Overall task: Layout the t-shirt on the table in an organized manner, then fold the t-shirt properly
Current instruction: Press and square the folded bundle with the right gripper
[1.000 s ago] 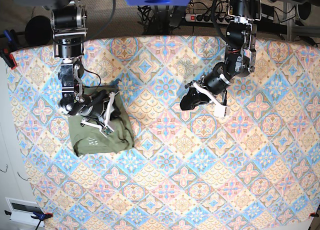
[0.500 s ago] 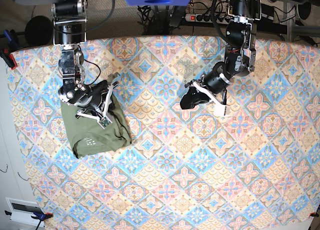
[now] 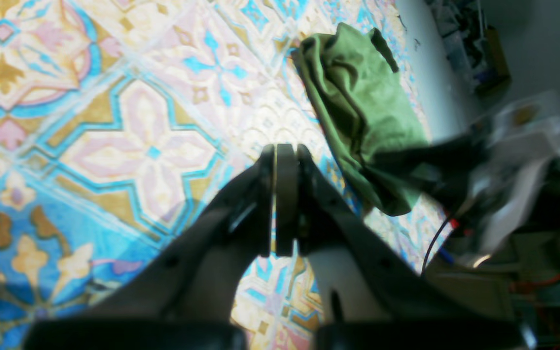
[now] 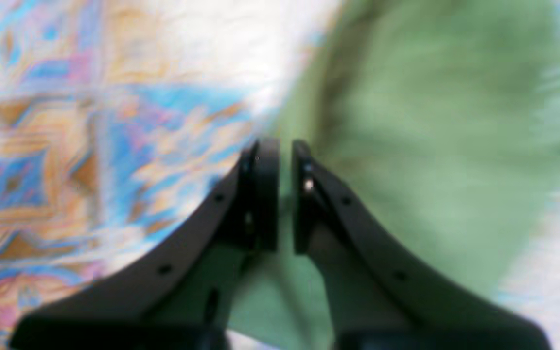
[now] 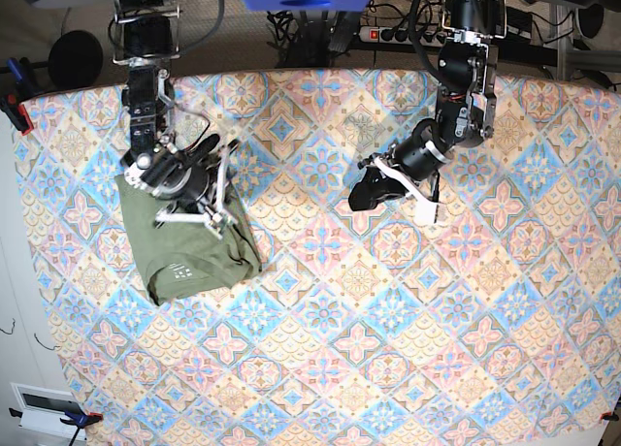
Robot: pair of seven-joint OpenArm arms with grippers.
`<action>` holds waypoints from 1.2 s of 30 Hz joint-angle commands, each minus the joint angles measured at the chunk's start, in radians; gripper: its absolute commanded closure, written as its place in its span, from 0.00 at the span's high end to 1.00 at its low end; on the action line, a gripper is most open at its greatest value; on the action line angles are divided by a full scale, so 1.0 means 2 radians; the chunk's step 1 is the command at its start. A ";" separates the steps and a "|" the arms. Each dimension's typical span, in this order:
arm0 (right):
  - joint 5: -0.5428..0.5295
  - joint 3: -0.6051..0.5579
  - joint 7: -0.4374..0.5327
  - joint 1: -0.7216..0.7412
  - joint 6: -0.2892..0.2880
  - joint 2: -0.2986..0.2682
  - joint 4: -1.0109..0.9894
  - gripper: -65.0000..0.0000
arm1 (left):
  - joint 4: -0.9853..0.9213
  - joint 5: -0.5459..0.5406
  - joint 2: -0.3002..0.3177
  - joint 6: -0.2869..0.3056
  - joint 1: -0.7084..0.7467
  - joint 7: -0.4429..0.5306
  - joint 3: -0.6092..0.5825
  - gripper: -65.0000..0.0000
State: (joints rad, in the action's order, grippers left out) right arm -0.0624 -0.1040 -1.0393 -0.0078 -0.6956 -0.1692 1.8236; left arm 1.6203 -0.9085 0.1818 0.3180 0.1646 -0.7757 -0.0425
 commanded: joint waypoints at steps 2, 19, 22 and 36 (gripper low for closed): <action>-0.005 0.016 0.007 0.007 -0.001 -0.002 0.023 0.07 | 0.008 -0.008 0.001 0.006 -0.003 0.008 0.001 0.00; -0.003 0.139 0.064 0.079 -0.001 -0.005 -0.145 0.07 | 0.009 -0.008 0.001 0.007 0.012 0.008 0.002 0.00; -0.003 0.138 0.075 0.086 -0.001 -0.005 -0.190 0.07 | 0.009 -0.008 0.001 0.007 0.012 0.008 0.002 0.00; -0.002 0.069 0.099 0.083 -0.001 0.014 -0.223 0.07 | 0.009 -0.008 0.000 0.007 0.012 0.008 0.000 0.00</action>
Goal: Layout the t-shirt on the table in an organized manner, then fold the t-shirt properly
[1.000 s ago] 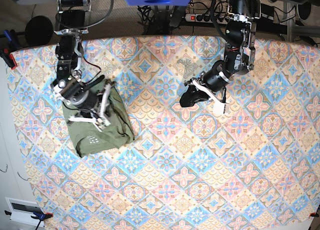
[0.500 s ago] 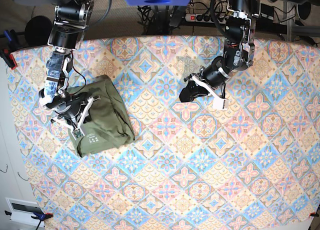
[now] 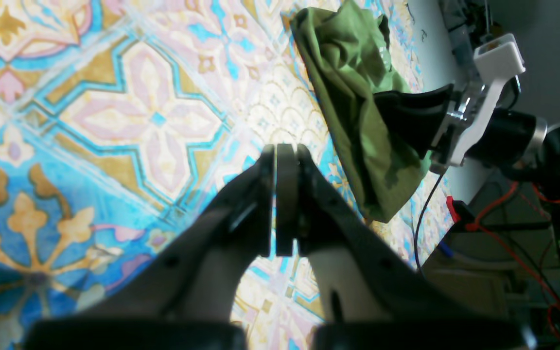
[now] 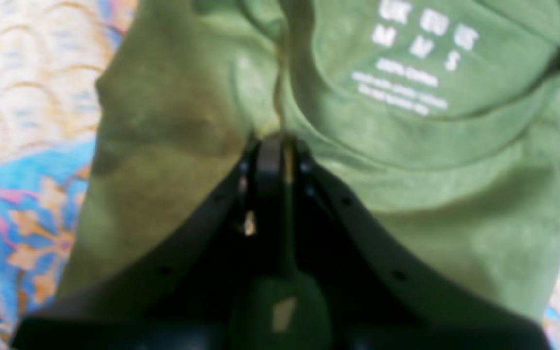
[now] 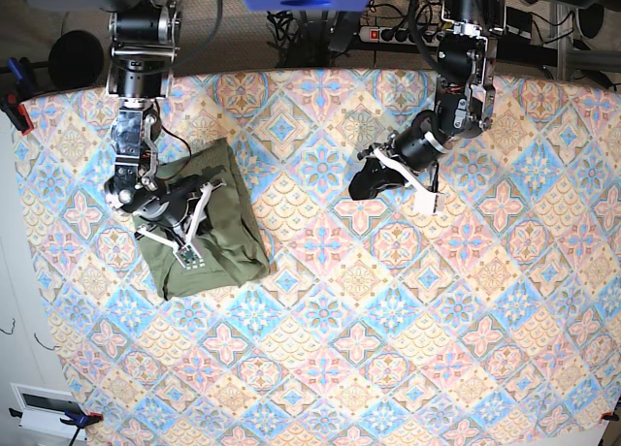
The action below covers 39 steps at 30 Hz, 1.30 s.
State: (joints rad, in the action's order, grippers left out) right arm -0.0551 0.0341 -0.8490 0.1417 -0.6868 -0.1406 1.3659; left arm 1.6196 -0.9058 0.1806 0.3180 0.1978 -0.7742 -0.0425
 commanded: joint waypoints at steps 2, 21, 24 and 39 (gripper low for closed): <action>-0.006 0.000 0.004 0.008 -0.006 0.012 0.008 0.07 | 0.009 -0.009 0.001 0.007 -0.004 0.008 0.001 0.00; -0.006 -0.032 -0.011 -0.037 -0.006 0.015 0.106 0.07 | 0.008 -0.009 0.001 0.008 -0.001 0.007 -0.001 0.00; -0.006 -0.032 -0.010 -0.035 -0.006 0.016 0.065 0.07 | 0.008 -0.009 0.001 0.008 0.000 0.007 -0.002 0.00; -0.009 -0.049 -0.018 -0.014 -0.006 0.015 0.148 0.07 | 0.051 -0.010 0.004 0.009 0.027 0.006 -0.001 0.00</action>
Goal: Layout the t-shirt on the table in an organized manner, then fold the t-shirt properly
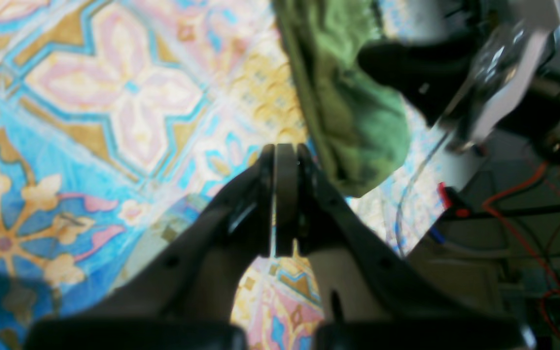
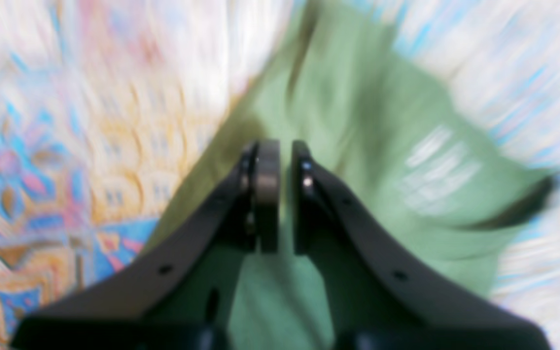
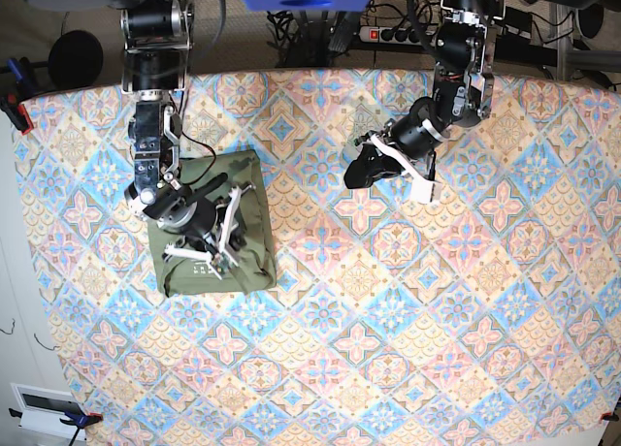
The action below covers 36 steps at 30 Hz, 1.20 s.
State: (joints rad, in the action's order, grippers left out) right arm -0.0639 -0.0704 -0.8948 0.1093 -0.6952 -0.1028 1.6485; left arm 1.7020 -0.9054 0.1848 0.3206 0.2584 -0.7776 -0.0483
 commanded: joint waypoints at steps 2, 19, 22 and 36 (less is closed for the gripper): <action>-0.004 0.023 -0.009 -0.018 -0.001 -0.004 0.058 0.07 | 0.021 -0.010 0.003 0.007 0.007 0.008 0.004 0.00; -0.060 0.203 -0.037 -0.207 -0.001 -0.025 0.160 0.07 | 0.144 -0.009 0.051 0.006 0.147 0.009 0.056 0.00; -0.083 0.234 -0.038 -0.242 -0.001 -0.026 0.160 0.07 | 0.162 -0.009 0.054 0.006 0.189 0.009 0.085 0.00; -0.108 0.313 -0.038 -0.402 -0.001 -0.026 0.156 0.07 | 0.166 0.017 0.074 0.007 0.354 0.009 0.192 0.00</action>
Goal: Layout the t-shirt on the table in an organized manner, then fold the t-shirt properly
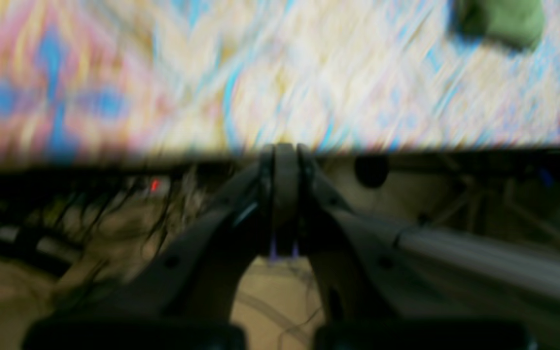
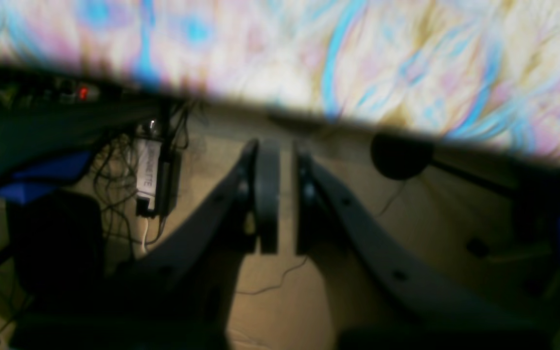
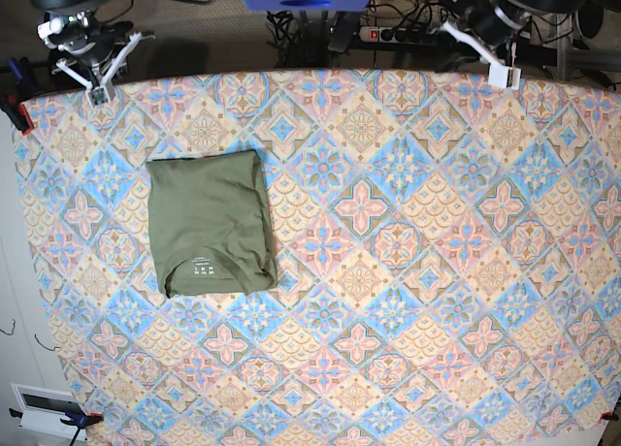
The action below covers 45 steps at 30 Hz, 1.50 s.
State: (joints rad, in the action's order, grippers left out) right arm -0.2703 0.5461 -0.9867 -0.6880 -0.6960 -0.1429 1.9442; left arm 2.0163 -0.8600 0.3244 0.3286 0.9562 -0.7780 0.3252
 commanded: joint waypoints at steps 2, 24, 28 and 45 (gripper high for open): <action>-0.005 0.007 0.008 -0.021 -0.001 -0.006 0.006 0.07 | 0.009 0.021 0.003 0.003 0.023 0.009 0.010 0.00; 0.148 -0.049 0.116 0.031 -0.001 -0.006 -0.357 0.07 | -0.283 0.173 -0.021 0.005 -0.086 0.060 -0.069 0.00; 0.168 -0.050 0.157 0.087 -0.001 -0.007 -0.476 0.07 | -0.380 0.173 -0.021 0.005 -0.129 0.105 -0.105 0.00; 0.195 -0.052 0.392 0.250 -0.001 -0.029 -0.821 0.07 | -0.814 0.173 -0.045 0.003 -0.333 0.343 -0.254 0.00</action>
State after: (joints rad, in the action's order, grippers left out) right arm 0.1238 0.4412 -0.2081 -0.1890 -0.6853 -0.1883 0.2951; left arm 0.3828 -0.5129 0.2222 0.3321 0.2836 -0.0994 -0.1841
